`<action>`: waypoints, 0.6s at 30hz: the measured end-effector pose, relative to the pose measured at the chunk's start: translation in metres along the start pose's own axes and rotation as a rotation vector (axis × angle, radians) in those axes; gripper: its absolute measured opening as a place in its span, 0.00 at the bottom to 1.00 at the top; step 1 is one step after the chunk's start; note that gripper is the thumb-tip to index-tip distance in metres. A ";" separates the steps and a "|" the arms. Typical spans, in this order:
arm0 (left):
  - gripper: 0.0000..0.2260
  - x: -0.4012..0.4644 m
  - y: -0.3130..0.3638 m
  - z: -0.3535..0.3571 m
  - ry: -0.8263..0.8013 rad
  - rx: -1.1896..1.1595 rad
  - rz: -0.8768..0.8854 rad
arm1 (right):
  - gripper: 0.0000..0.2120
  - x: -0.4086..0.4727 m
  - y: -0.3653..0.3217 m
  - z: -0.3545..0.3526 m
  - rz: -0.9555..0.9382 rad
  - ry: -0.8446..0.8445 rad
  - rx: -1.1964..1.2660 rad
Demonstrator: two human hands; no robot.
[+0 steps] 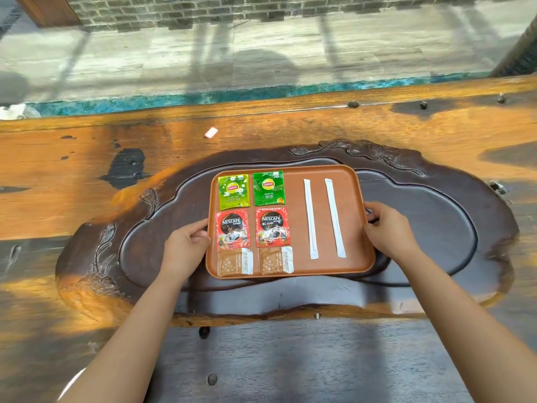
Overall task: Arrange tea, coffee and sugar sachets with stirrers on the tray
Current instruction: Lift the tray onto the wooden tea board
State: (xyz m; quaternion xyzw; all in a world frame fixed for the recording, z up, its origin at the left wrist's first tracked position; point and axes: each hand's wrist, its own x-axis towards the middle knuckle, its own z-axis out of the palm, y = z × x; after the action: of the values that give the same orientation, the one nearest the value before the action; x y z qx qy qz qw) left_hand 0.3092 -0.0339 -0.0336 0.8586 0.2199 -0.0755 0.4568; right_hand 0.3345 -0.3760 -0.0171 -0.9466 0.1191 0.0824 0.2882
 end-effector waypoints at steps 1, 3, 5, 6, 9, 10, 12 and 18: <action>0.17 0.000 0.000 0.000 0.002 0.003 -0.004 | 0.22 0.000 0.000 0.000 0.000 -0.003 0.000; 0.17 0.001 -0.001 0.000 -0.008 0.001 -0.011 | 0.22 -0.001 0.000 0.000 0.000 -0.006 0.000; 0.17 0.003 -0.004 -0.002 -0.024 -0.013 -0.010 | 0.22 -0.002 0.000 0.001 -0.005 -0.001 0.004; 0.17 0.004 -0.005 -0.002 -0.032 -0.021 -0.012 | 0.22 -0.002 0.000 0.001 -0.005 0.001 0.007; 0.16 0.004 -0.005 -0.003 -0.037 -0.064 -0.035 | 0.22 -0.001 0.000 0.001 0.011 -0.008 0.003; 0.16 0.003 -0.005 -0.004 -0.044 -0.092 -0.046 | 0.22 -0.001 0.000 0.001 0.018 -0.019 -0.002; 0.13 -0.001 -0.003 -0.007 -0.064 -0.145 -0.076 | 0.22 -0.004 0.000 -0.001 0.042 -0.047 -0.012; 0.08 -0.043 -0.015 -0.026 -0.067 -0.218 -0.126 | 0.18 -0.048 -0.010 -0.004 0.095 -0.043 -0.086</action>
State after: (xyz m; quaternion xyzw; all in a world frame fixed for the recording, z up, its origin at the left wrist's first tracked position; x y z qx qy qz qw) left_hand 0.2620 -0.0183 -0.0158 0.7854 0.2650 -0.1083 0.5488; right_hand 0.2915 -0.3614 0.0020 -0.9494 0.1538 0.1211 0.2456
